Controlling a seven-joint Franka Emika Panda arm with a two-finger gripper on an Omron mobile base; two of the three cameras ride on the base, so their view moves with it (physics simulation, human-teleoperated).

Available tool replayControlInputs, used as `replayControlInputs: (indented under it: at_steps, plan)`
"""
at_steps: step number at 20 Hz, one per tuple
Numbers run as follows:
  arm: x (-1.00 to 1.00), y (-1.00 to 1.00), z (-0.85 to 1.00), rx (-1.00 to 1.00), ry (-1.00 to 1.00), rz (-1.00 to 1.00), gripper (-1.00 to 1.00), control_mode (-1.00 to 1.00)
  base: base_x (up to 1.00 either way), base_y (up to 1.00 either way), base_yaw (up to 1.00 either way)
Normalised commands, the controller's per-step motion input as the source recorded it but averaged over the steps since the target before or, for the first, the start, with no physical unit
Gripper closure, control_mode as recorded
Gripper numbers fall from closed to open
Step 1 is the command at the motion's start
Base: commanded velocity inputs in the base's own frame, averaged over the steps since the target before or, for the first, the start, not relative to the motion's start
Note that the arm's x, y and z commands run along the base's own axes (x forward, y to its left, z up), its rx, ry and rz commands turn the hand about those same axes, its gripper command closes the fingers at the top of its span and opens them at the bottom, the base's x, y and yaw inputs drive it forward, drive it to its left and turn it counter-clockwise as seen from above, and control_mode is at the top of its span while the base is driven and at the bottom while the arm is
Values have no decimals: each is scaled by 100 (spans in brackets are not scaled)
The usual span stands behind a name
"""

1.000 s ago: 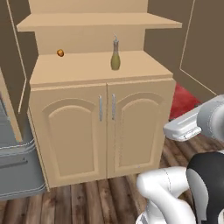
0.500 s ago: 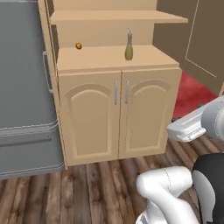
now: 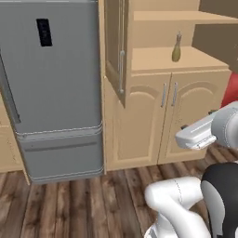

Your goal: Pick the oil and vinegar bottle and condiment bottle from the counter and place them in the cabinet.

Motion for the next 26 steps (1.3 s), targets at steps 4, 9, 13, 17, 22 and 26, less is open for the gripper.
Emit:
replayControlInputs:
  at_steps: [4, 9, 13, 17, 22, 26]
  plan:
    - [0, 0, 0, 0, 0, 0, -100, 100, 0, 100, 1]
    - [0, 0, 0, 0, 0, 0, -100, 100, 0, 100, 1]
    - [0, 0, 0, 0, 0, 0, -100, 100, 30, 100, 2]
    - [0, 0, 0, 0, 0, 0, -100, 100, 64, 93, 0]
    - [0, 0, 0, 0, 0, 0, -100, 100, 72, 86, 0]
    - [0, 0, 0, 0, 0, 0, -100, 100, 72, 84, 0]
